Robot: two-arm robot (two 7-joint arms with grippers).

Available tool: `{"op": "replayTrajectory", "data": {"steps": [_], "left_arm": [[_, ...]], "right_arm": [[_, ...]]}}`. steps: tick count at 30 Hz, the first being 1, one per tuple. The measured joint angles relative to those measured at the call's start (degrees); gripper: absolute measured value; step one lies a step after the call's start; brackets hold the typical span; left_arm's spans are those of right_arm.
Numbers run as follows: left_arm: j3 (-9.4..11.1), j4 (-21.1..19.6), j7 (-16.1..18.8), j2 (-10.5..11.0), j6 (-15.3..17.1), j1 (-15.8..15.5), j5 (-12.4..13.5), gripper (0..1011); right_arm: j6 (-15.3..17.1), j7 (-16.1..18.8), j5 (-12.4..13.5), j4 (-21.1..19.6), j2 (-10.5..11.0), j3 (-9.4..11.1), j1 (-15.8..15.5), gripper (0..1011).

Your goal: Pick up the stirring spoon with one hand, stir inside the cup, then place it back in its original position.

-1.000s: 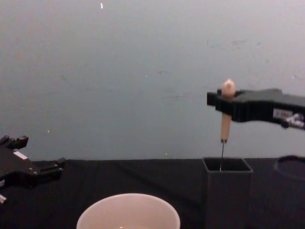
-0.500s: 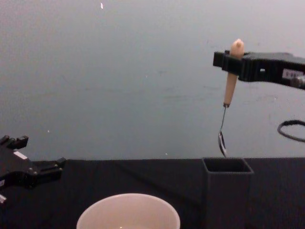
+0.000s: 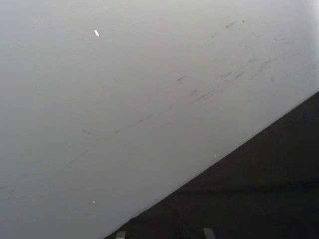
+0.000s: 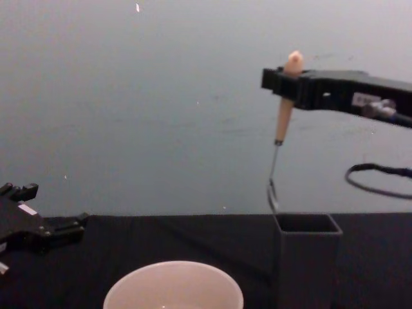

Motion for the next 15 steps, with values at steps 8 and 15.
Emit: {"op": "replayTrajectory", "data": {"steps": [8, 15], "left_arm": [[0.0, 0.0, 0.0, 0.0, 0.0, 0.0, 0.0, 1001], [0.0, 0.0, 0.0, 0.0, 0.0, 0.0, 0.0, 1001]], "right_arm": [[-0.9, 1.8, 0.3, 0.0, -0.4, -2.9, -0.1, 197], [-1.8, 3.5, 0.4, 0.4, -0.3, -5.6, -0.2, 197]]}}
